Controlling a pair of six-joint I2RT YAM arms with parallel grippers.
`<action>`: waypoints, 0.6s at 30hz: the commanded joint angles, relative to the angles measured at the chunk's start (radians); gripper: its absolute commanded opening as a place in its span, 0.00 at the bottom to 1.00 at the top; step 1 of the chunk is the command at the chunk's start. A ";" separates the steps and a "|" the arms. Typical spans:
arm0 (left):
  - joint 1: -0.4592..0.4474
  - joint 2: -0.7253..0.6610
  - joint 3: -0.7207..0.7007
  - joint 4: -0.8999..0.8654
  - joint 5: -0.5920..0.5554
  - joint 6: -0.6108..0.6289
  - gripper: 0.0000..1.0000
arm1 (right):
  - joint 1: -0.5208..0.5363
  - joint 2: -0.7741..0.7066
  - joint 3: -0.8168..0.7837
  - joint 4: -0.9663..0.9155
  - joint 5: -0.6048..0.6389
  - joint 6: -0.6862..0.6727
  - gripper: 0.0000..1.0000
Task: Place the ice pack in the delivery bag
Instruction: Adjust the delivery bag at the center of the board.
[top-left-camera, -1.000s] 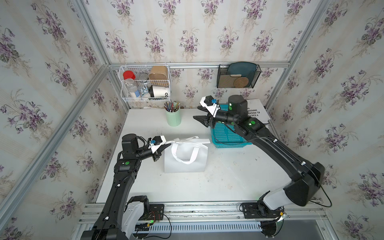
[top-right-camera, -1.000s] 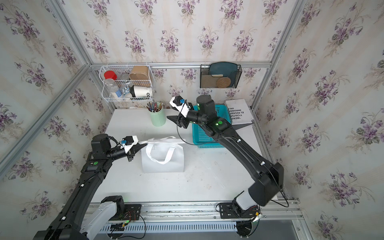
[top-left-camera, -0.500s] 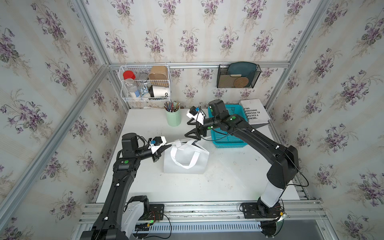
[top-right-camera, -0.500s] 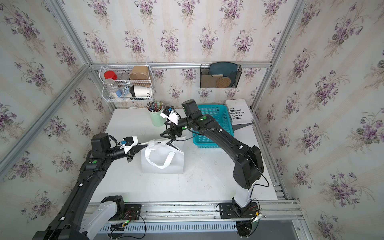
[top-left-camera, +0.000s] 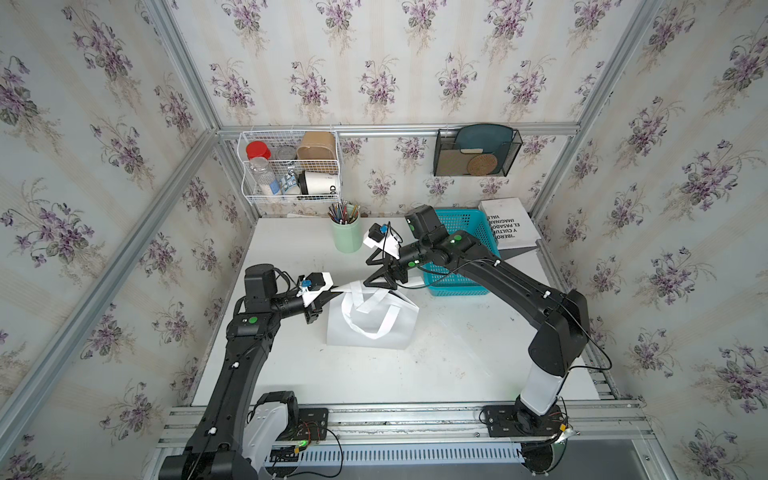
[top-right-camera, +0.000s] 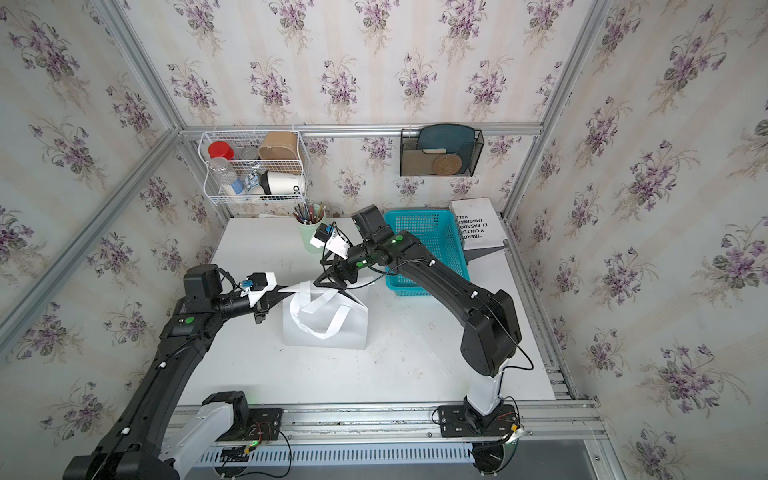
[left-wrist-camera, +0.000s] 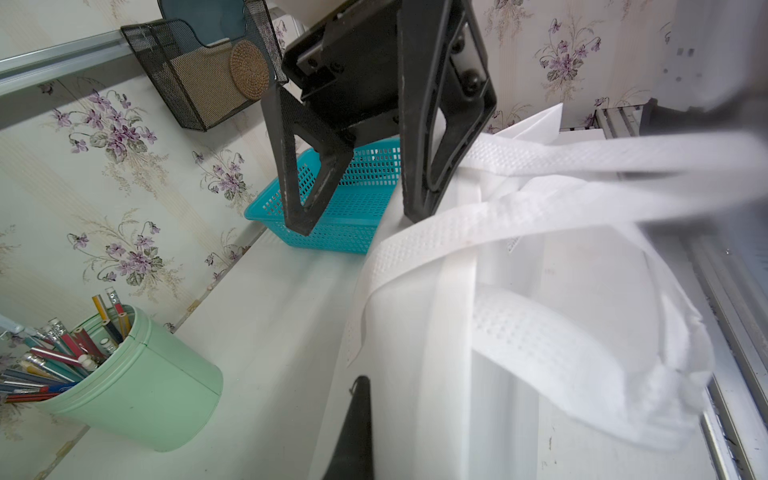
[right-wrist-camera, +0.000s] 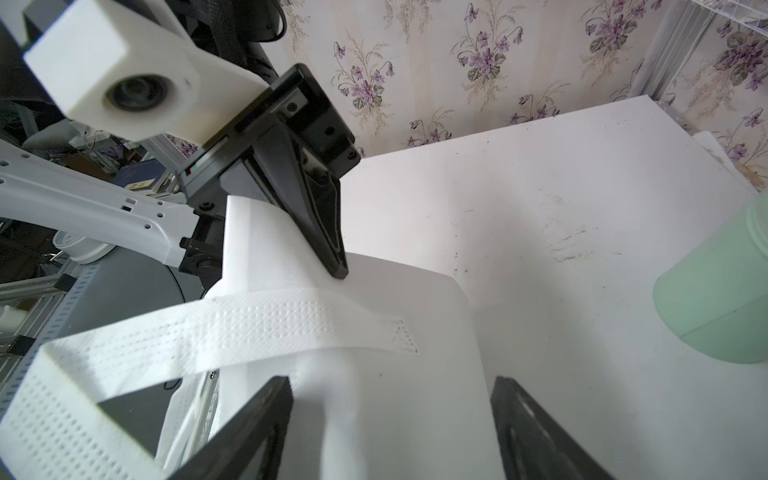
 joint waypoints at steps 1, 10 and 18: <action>0.001 -0.003 0.001 0.006 0.055 0.017 0.00 | -0.022 0.003 0.032 0.064 0.027 0.128 0.82; 0.001 -0.020 -0.013 -0.023 0.077 0.034 0.00 | -0.087 0.050 0.117 0.022 0.123 0.182 0.78; 0.001 -0.013 -0.005 -0.049 0.096 0.046 0.00 | -0.099 -0.125 -0.037 0.125 -0.034 0.032 0.83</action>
